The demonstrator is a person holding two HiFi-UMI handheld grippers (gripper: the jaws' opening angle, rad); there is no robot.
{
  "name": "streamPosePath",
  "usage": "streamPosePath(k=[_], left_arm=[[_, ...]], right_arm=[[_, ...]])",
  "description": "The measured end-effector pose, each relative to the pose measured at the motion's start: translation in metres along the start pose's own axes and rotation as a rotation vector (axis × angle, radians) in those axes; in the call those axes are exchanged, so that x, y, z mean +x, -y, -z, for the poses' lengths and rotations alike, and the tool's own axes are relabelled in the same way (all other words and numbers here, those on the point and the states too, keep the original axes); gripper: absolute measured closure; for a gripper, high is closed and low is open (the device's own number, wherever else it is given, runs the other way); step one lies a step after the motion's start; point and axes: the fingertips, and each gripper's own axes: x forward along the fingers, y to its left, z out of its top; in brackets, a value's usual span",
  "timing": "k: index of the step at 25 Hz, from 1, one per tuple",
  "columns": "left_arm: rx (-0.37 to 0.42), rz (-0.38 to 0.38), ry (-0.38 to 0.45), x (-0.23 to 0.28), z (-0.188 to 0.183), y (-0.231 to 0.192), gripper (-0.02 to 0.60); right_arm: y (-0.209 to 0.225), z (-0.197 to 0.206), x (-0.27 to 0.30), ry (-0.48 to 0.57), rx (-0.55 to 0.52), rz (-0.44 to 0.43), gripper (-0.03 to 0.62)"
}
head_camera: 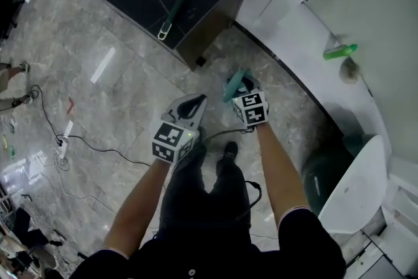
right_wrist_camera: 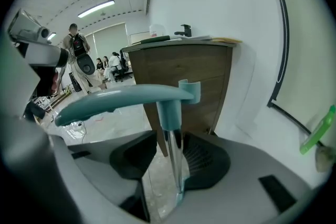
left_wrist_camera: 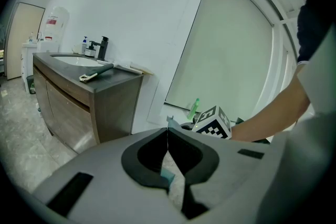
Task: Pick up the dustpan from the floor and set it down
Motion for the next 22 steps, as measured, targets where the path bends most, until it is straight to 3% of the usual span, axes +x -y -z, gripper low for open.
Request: streamPosePath(k=[3,4,14,22], left_arm=[[-0.006,0.003,-0.003,0.001,0.003,0.001,0.568],[-0.005,0.003,-0.005,0.001,0.004,0.001,0.568],[0.003,0.016,0.001,-0.002,0.003,0.013,0.568],[0.031,0.052,0.035,-0.012,-0.022,0.047,0.568]], right_arm=[[0.002,-0.001,0.003,0.016,-0.013,0.004,0.446],[0.003,-0.002,0.003,0.021,-0.017,0.009,0.496],[0.005,0.001,-0.024,0.029,-0.051,0.006,0.500],[-0.005,-0.028,-0.085,0.089,-0.021,0.013,0.502]])
